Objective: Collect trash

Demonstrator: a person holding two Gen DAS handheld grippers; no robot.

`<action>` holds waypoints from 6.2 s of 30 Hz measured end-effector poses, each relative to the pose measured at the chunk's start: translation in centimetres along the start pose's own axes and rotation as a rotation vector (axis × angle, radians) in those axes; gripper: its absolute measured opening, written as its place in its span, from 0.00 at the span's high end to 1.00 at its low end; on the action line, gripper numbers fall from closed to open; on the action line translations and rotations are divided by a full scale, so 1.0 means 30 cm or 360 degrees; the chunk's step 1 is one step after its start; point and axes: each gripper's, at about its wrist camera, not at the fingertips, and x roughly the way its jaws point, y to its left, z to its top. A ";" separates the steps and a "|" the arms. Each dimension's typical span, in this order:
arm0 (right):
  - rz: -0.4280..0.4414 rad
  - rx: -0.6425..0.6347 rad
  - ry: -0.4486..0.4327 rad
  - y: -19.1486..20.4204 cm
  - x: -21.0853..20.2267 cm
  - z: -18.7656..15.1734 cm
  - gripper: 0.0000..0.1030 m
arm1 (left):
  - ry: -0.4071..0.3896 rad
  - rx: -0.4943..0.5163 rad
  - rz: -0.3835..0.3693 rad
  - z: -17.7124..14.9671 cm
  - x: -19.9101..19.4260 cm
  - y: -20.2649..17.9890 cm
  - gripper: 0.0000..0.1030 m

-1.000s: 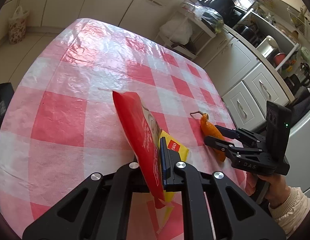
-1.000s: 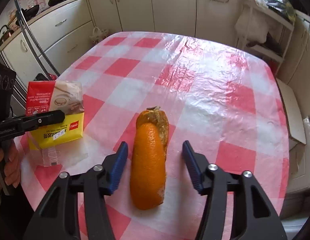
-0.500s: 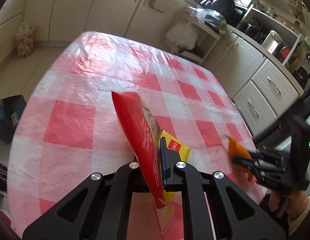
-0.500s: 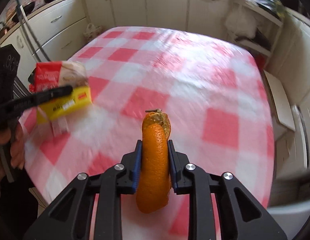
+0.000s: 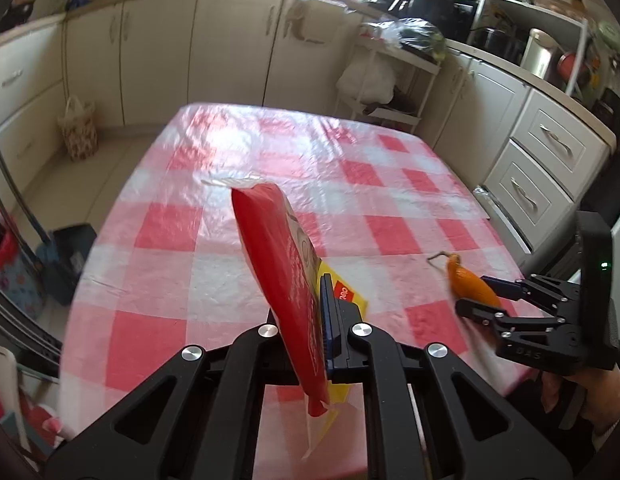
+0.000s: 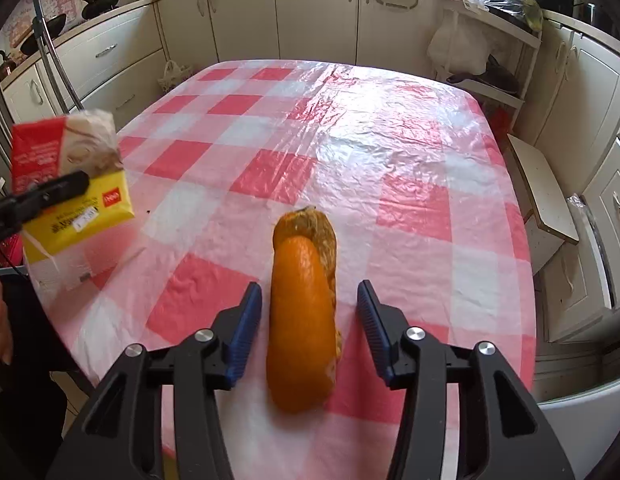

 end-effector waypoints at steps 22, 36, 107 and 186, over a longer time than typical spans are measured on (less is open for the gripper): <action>0.0004 -0.0020 -0.0057 -0.010 -0.015 -0.022 0.68 | 0.0125 -0.0037 -0.0019 -0.018 0.064 -0.023 0.92; 0.0080 -0.0027 -0.0078 0.003 -0.026 -0.020 0.76 | 0.0036 0.0044 -0.0077 0.009 -0.008 -0.082 0.97; 0.0463 -0.0050 0.0484 0.286 -0.185 -0.504 0.45 | 0.0885 0.0373 -0.0353 -0.637 -0.262 -0.250 0.91; -0.0125 0.0219 -0.0643 0.140 -0.515 -0.399 0.10 | -0.0128 0.0292 0.0211 -0.290 -0.588 -0.266 0.07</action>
